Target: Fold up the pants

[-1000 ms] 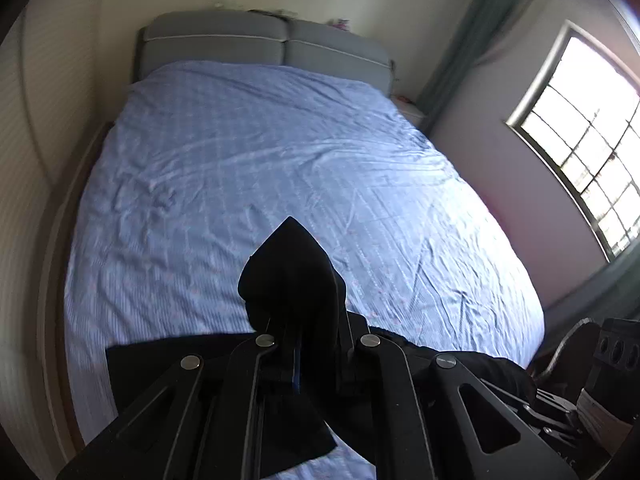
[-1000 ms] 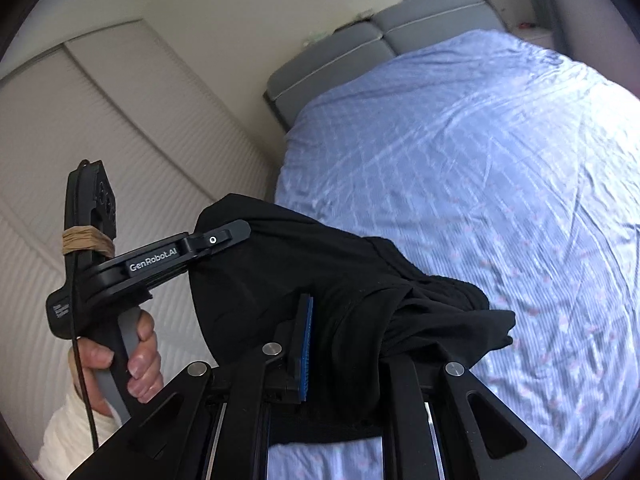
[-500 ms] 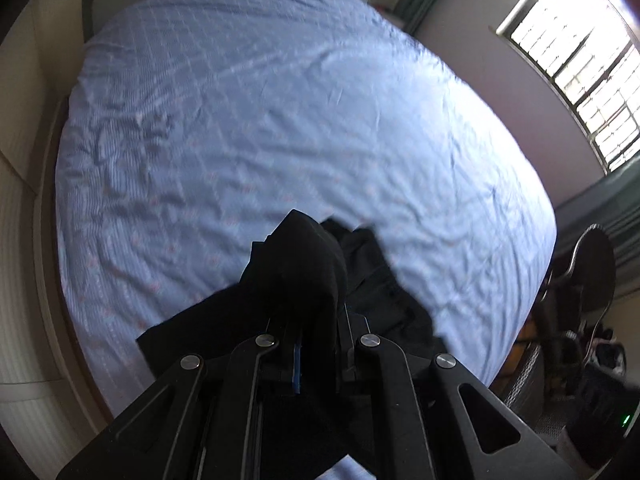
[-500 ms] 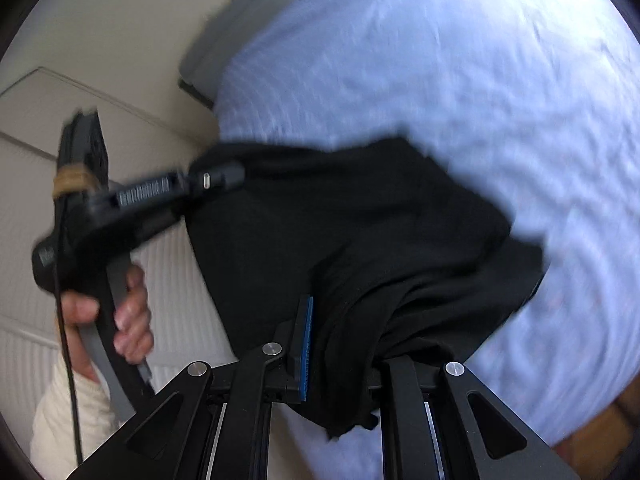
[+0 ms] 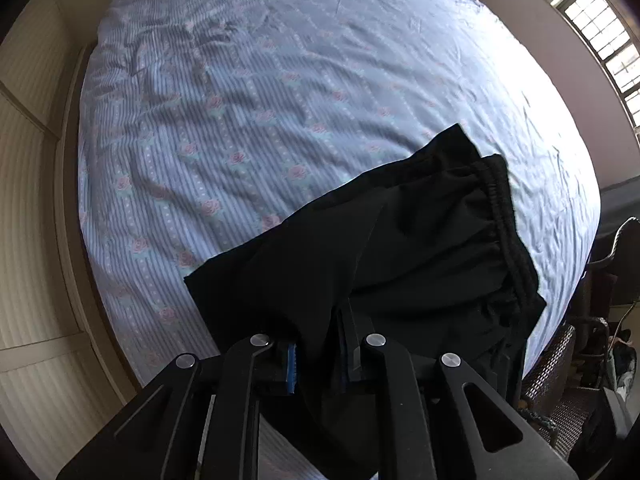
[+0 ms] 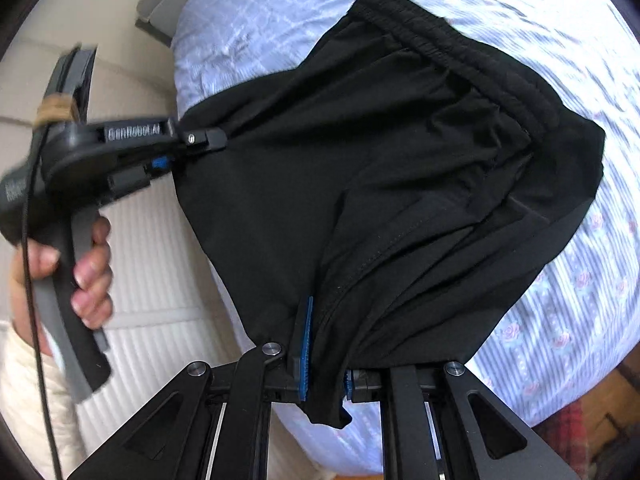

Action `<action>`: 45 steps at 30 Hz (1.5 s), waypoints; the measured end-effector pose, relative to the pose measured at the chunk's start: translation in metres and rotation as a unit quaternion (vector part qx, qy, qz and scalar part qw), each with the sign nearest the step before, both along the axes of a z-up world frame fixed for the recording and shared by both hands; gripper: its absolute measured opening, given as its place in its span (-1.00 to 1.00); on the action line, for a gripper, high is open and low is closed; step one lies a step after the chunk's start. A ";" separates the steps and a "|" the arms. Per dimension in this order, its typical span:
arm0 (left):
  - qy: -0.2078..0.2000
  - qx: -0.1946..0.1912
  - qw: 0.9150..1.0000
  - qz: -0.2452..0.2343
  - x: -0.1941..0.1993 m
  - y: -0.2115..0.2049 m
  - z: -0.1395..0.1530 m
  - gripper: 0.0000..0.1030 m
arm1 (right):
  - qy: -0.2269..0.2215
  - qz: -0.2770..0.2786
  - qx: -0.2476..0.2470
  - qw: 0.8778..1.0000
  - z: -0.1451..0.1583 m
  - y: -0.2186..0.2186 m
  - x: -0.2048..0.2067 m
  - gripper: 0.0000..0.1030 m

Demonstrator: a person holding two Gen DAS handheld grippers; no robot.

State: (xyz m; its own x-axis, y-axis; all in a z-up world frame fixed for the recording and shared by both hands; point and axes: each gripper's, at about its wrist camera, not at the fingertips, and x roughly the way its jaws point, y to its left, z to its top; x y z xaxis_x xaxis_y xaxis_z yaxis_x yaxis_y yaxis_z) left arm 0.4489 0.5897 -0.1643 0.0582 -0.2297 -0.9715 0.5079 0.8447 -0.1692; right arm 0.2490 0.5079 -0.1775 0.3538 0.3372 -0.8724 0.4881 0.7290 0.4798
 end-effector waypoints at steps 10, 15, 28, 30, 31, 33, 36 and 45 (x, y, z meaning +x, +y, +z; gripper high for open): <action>-0.043 0.072 0.996 0.024 0.028 0.018 0.001 -0.23 | 0.071 0.039 0.006 0.997 -0.026 0.023 0.009 0.15; -0.156 0.152 0.975 0.032 0.021 0.034 0.034 -0.19 | 0.092 0.065 0.034 0.993 -0.026 0.029 -0.009 0.26; -0.217 0.019 0.976 0.026 -0.140 -0.010 0.135 0.40 | -0.091 0.092 -0.175 0.976 0.119 -0.102 -0.092 0.46; -0.230 0.009 0.973 0.029 -0.170 -0.027 0.147 0.54 | -0.117 0.088 -0.201 0.969 0.139 -0.130 -0.117 0.52; -0.234 0.001 0.972 0.032 -0.184 -0.035 0.152 0.63 | -0.127 0.086 -0.211 0.965 0.148 -0.142 -0.128 0.52; -0.240 -0.006 0.970 0.041 -0.214 -0.055 0.161 0.68 | -0.145 0.086 -0.215 0.962 0.159 -0.167 -0.141 0.52; -0.240 -0.021 0.970 0.041 -0.258 -0.085 0.171 0.70 | -0.161 0.091 -0.224 0.957 0.172 -0.201 -0.166 0.52; -0.268 -0.074 0.958 0.072 -0.354 -0.172 0.204 0.87 | -0.176 0.087 -0.293 0.936 0.202 -0.299 -0.243 0.52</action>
